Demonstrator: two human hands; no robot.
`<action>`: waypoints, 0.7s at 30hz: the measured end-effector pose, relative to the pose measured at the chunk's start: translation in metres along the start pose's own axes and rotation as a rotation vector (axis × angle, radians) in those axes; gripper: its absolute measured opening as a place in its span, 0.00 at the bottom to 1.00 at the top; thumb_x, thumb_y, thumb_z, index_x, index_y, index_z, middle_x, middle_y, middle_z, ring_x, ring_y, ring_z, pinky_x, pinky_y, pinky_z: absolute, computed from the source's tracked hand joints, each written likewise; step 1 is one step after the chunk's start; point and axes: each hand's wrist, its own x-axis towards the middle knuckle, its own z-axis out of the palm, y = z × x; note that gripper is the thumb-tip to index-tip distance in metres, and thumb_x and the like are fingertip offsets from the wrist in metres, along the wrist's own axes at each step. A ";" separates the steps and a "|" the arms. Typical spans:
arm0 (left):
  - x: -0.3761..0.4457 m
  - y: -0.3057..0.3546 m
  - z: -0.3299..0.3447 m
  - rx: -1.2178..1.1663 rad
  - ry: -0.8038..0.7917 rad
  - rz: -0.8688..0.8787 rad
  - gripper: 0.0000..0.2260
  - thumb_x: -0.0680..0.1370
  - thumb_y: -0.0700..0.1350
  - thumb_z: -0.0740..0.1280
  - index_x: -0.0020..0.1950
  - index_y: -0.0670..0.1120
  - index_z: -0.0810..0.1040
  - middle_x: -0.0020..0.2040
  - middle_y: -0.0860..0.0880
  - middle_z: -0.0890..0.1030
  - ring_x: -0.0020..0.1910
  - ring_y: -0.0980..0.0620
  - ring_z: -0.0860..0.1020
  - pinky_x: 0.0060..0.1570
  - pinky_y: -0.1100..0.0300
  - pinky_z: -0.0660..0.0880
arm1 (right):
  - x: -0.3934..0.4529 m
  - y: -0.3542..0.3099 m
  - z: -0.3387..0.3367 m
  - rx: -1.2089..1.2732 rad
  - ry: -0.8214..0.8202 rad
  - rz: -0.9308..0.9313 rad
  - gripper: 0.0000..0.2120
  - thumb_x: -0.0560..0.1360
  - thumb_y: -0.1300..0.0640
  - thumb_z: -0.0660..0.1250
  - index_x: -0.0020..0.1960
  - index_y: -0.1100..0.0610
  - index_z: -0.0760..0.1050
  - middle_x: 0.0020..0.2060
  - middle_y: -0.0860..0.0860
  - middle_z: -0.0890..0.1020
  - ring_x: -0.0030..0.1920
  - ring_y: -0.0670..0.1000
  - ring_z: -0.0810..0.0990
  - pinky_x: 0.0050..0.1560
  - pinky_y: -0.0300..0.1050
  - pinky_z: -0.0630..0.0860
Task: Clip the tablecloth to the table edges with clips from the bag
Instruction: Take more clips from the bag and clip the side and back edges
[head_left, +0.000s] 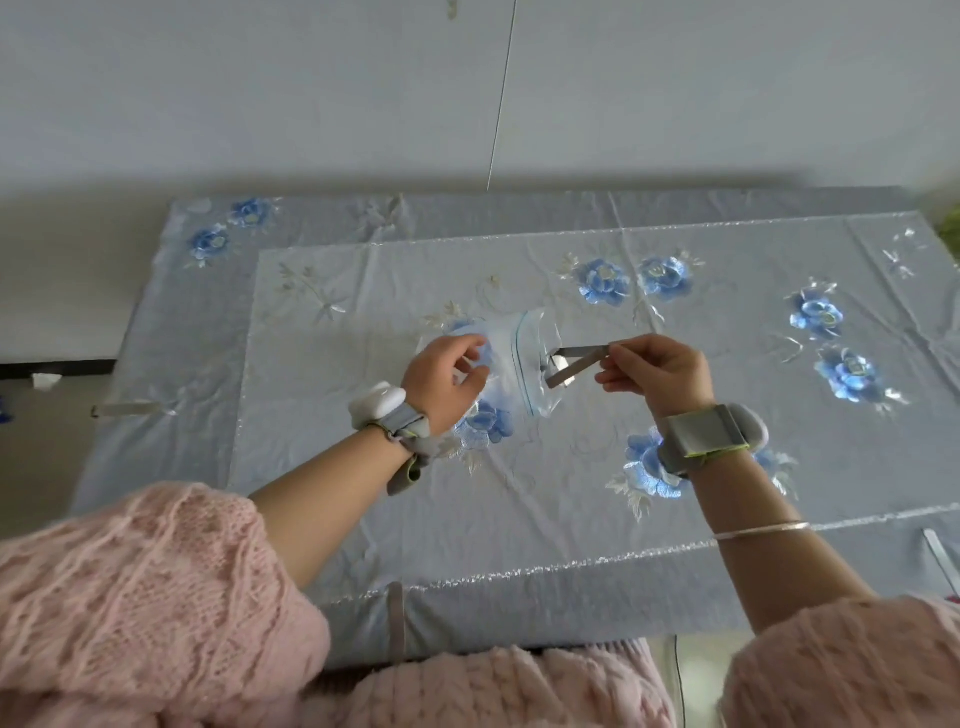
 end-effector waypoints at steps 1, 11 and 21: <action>0.003 0.006 -0.001 -0.019 -0.065 0.003 0.16 0.74 0.36 0.65 0.62 0.39 0.73 0.54 0.37 0.79 0.42 0.48 0.74 0.36 0.76 0.68 | 0.000 -0.002 -0.001 0.002 -0.022 0.004 0.11 0.73 0.72 0.60 0.37 0.60 0.76 0.20 0.45 0.82 0.22 0.43 0.80 0.25 0.32 0.78; 0.027 0.043 -0.006 0.127 -0.346 0.153 0.15 0.76 0.42 0.64 0.63 0.48 0.74 0.47 0.51 0.73 0.36 0.54 0.70 0.37 0.74 0.64 | 0.001 -0.038 -0.003 0.041 -0.273 -0.085 0.22 0.72 0.74 0.59 0.30 0.54 0.81 0.25 0.46 0.84 0.25 0.45 0.82 0.27 0.33 0.79; 0.026 0.056 -0.013 -0.226 -0.313 -0.031 0.14 0.76 0.35 0.59 0.34 0.50 0.71 0.17 0.59 0.76 0.16 0.63 0.71 0.20 0.75 0.65 | -0.003 -0.033 -0.016 0.008 -0.186 -0.101 0.15 0.73 0.74 0.58 0.35 0.59 0.76 0.23 0.46 0.84 0.25 0.44 0.82 0.28 0.33 0.79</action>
